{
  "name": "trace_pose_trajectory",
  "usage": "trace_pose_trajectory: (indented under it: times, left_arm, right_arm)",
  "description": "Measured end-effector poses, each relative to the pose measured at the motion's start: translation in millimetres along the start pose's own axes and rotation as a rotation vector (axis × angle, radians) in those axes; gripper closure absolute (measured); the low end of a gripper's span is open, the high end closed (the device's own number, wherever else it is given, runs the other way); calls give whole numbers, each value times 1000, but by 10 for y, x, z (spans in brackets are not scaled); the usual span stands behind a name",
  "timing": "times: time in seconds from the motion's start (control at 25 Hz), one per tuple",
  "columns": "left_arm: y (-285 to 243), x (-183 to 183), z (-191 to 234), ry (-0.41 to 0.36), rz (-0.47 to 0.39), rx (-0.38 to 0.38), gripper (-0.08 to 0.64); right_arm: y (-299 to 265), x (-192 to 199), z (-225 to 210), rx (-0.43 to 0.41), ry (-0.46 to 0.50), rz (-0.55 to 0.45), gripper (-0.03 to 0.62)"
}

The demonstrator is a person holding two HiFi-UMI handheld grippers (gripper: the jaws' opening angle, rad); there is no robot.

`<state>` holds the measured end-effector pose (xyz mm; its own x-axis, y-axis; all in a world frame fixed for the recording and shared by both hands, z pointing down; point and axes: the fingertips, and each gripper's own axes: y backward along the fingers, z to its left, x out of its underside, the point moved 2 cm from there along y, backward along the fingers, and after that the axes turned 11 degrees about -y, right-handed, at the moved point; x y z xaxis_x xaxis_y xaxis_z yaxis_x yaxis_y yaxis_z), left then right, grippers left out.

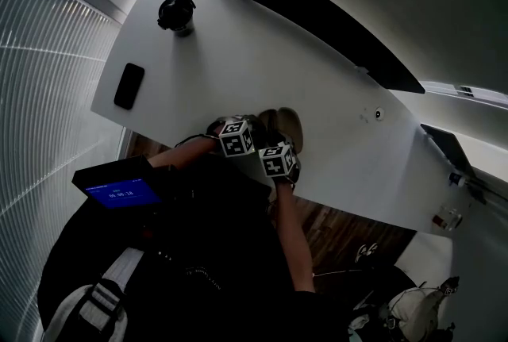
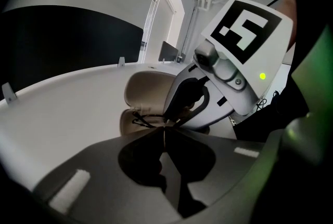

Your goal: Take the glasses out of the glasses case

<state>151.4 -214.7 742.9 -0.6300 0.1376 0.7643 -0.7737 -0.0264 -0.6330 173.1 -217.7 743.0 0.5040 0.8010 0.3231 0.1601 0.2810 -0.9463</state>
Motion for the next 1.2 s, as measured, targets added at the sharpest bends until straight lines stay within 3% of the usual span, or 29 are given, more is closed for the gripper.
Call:
trace_pose_trajectory:
  times: [0.36, 0.6, 0.68, 0.84, 0.92, 1.04, 1.2]
  left_arm:
    - [17, 33, 0, -10, 39, -4, 545]
    - [-18, -66, -44, -20, 62, -13, 545]
    - [5, -30, -37, -21, 67, -15, 545]
    - [17, 17, -42, -30, 75, -20, 545]
    - [33, 41, -37, -22, 79, -32, 545]
    - [28, 26, -42, -24, 85, -42, 545]
    - [-2, 27, -51, -60, 101, -46, 545]
  right_arm:
    - [18, 12, 10, -30, -49, -19, 495]
    - [466, -31, -162, -14, -74, -137, 497]
    - [754, -146, -269, 28, -87, -214, 497]
    - [1408, -70, -731, 251, -107, -305, 498]
    - [1474, 255, -968, 298, -213, -299, 497]
    - [1314, 892, -1283, 327, -450, -258, 498]
    - [827, 1363, -1265, 247, -584, -148, 499]
